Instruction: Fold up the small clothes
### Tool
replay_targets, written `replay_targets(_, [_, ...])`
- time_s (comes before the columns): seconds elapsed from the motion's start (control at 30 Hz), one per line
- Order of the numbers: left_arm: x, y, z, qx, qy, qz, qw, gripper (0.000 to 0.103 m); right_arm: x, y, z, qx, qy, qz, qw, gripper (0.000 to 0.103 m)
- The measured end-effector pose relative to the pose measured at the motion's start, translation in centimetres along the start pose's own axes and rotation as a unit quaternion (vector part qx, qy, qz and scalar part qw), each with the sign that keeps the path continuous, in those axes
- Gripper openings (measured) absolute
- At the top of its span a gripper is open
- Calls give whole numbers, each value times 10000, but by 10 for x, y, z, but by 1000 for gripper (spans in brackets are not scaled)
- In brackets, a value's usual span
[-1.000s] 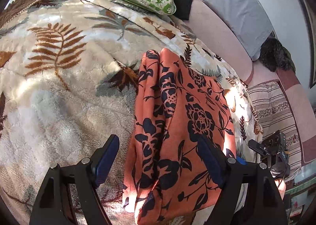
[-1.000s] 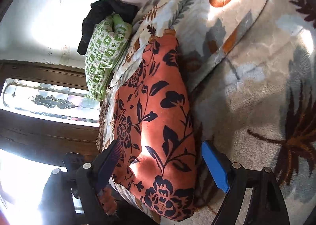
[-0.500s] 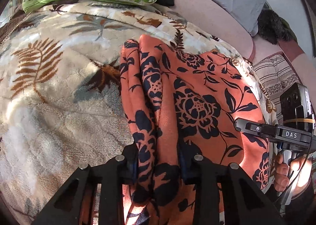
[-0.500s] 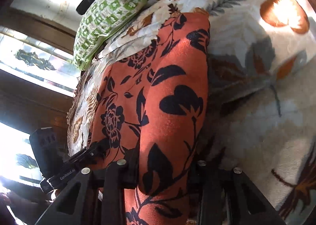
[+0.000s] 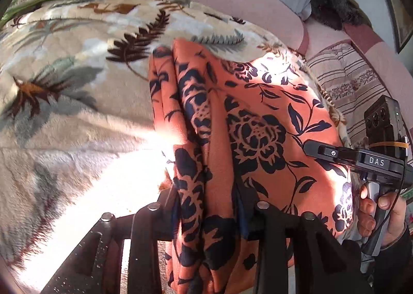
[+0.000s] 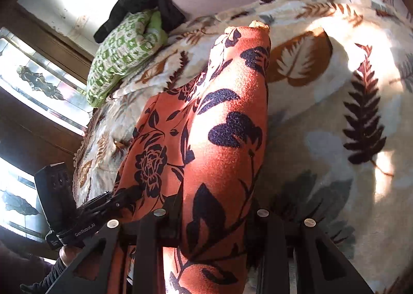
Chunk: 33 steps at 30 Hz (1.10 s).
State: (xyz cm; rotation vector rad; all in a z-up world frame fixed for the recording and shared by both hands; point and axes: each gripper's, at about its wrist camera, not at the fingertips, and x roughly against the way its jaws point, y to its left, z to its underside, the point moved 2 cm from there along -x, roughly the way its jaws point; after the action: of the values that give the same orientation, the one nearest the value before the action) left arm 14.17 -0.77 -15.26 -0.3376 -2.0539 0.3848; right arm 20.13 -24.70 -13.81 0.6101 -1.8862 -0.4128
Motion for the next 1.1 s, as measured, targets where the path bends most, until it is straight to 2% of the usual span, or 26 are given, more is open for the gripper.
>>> replay_targets(0.07, [9, -2, 2, -136, -47, -84, 9999, 51, -16, -27, 8, -335, 164, 190, 9991, 50])
replay_targets(0.1, [14, -3, 2, -196, -31, -155, 9997, 52, -16, -36, 12, -529, 98, 203, 9983, 64])
replay_targets(0.13, [20, -4, 0, -290, -57, -275, 9992, 53, -12, -41, 13, -624, -44, 152, 9979, 67])
replay_targets(0.27, [44, -15, -3, -674, -415, -751, 9940, 54, 19, -28, 2, -366, -595, 607, 9957, 67])
replay_targets(0.37, [32, -13, 1, -835, -297, -1126, 9897, 54, 44, 3, -16, -69, -1104, 520, 9925, 68])
replay_targets(0.4, [28, -11, 1, -848, -270, -1186, 9890, 55, 45, 12, -21, 22, -1164, 448, 9922, 72])
replay_targets(0.5, [27, -10, 2, -791, -249, -1246, 9887, 55, 23, 19, -32, 2, -957, 236, 9951, 79])
replay_targets(0.53, [27, -12, 1, -802, -223, -1262, 9885, 55, 4, 13, -34, -183, -650, 119, 9976, 85])
replay_targets(0.57, [27, -13, 0, -820, -208, -1231, 9888, 55, -15, 5, -32, -397, -324, 61, 9987, 85])
replay_targets(0.6, [28, -14, 1, -842, -209, -1254, 9883, 55, -22, -3, -28, -494, -313, 183, 9981, 85])
replay_targets(0.67, [28, -15, 1, -905, -210, -1293, 9872, 56, -16, 0, -24, -477, -564, 114, 9972, 86])
replay_targets(0.8, [27, -15, 2, -885, -217, -1302, 9873, 56, -10, 8, -22, -405, -481, 248, 9977, 86])
replay_targets(0.93, [27, -16, 1, -904, -199, -1325, 9869, 56, 12, 23, -5, -429, -863, -190, 9952, 87])
replay_targets(0.97, [27, -16, 1, -907, -192, -1335, 9867, 56, 10, 26, 3, -410, -840, -279, 9952, 87])
replay_targets(1.03, [28, -19, 0, -962, -179, -1341, 9861, 56, -9, 26, 18, -319, -471, -199, 9982, 87])
replay_targets(1.07, [30, -20, 0, -1009, -180, -1369, 9853, 57, -17, 24, 24, -281, -415, -123, 9987, 87])
replay_targets(1.1, [32, -21, 0, -1053, -196, -1414, 9841, 57, -18, 24, 28, -216, -545, -99, 9982, 87])
